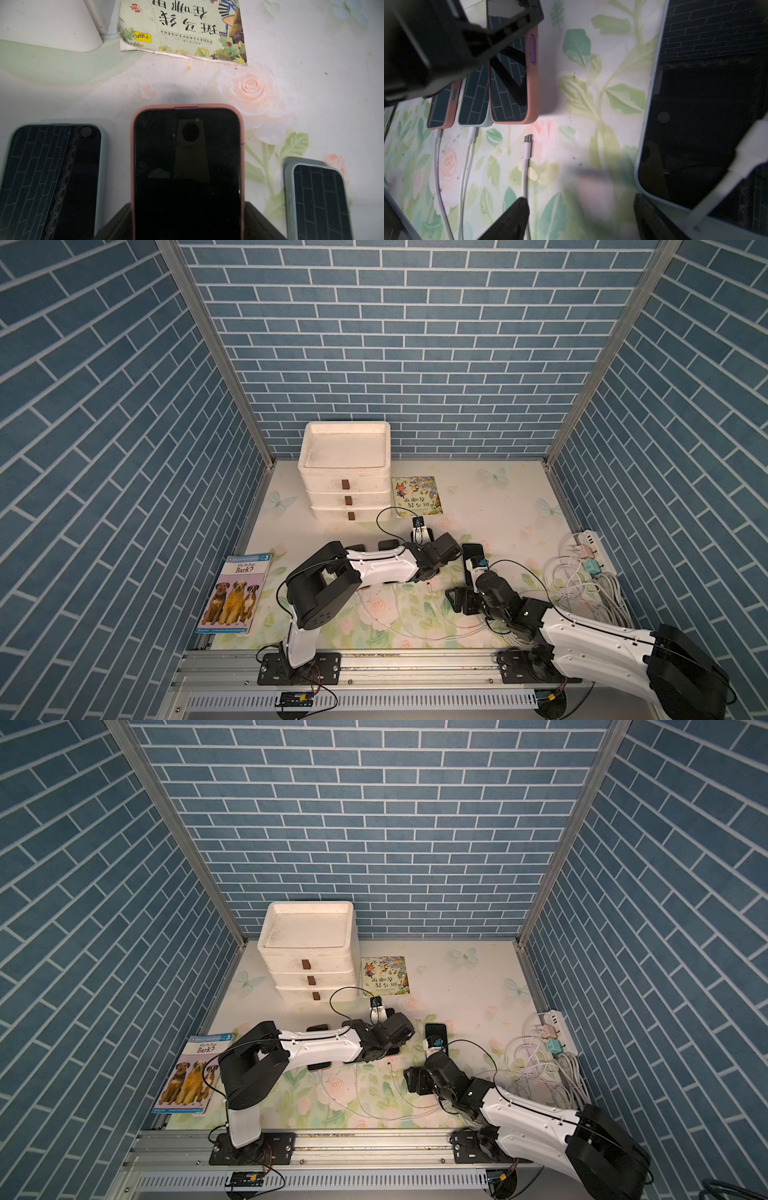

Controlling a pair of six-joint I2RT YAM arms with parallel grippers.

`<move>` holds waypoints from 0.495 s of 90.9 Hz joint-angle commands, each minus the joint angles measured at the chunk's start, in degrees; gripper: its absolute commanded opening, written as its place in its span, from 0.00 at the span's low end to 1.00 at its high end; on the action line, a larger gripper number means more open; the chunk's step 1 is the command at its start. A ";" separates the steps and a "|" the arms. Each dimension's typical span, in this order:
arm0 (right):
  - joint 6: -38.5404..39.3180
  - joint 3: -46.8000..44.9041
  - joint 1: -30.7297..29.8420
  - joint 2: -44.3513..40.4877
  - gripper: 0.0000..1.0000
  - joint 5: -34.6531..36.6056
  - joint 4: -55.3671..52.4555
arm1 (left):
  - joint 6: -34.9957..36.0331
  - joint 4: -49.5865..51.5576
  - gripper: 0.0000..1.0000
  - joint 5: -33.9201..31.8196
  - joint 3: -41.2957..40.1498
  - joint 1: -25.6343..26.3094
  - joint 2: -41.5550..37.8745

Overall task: Unplug the charging cable from the phone
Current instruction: Place the phone at the center of the board.

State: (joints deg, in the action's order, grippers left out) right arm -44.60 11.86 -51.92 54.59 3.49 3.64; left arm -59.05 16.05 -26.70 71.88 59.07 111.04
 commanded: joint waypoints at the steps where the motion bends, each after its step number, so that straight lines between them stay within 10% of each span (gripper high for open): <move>1: -1.28 -2.08 0.48 -2.40 0.85 -1.28 -5.72 | 2.84 2.03 0.00 -0.33 4.56 -0.27 1.84; 45: 0.37 1.87 0.50 -15.83 0.88 1.20 -6.26 | 7.26 7.20 0.00 2.91 8.94 -0.86 9.07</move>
State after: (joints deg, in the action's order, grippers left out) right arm -44.75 11.46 -51.68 40.75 2.20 -0.62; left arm -52.88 20.60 -24.40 81.60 58.37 120.36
